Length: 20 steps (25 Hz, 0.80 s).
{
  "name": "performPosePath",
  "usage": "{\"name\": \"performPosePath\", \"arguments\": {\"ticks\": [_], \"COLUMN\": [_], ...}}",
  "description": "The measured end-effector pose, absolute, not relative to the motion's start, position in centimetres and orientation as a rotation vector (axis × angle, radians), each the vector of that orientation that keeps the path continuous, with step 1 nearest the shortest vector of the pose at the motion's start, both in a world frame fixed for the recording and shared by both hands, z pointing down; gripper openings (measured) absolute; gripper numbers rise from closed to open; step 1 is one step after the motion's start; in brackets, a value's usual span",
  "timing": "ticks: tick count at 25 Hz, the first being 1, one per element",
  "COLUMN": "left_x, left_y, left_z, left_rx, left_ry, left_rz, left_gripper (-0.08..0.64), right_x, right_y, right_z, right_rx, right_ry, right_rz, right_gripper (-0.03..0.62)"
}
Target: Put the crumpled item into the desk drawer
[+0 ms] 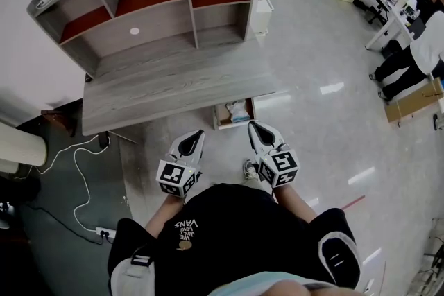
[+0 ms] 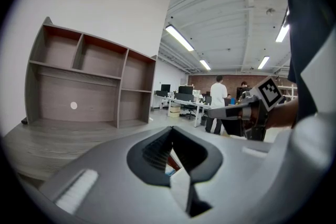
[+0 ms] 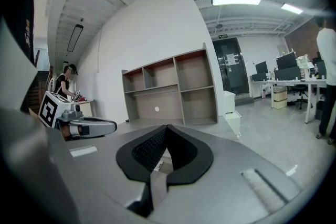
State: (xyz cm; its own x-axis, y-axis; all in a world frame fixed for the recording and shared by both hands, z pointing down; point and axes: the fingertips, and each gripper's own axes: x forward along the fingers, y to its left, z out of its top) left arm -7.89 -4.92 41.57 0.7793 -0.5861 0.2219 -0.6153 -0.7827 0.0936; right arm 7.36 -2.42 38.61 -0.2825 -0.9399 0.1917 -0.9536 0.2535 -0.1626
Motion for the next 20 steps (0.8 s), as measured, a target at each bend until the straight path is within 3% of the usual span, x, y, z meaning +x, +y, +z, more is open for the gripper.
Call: {"name": "performPosePath", "arguments": {"ticks": [20], "left_x": [-8.35], "left_y": [-4.70], "left_z": [41.74], "left_rx": [2.771], "left_ry": [-1.004], "left_rz": [0.235], "left_gripper": [0.052], "right_x": [7.03], "right_y": [-2.24], "right_z": [38.24], "right_rx": [1.857], "right_ry": [-2.461], "right_rz": [0.388], "right_gripper": [0.002]}}
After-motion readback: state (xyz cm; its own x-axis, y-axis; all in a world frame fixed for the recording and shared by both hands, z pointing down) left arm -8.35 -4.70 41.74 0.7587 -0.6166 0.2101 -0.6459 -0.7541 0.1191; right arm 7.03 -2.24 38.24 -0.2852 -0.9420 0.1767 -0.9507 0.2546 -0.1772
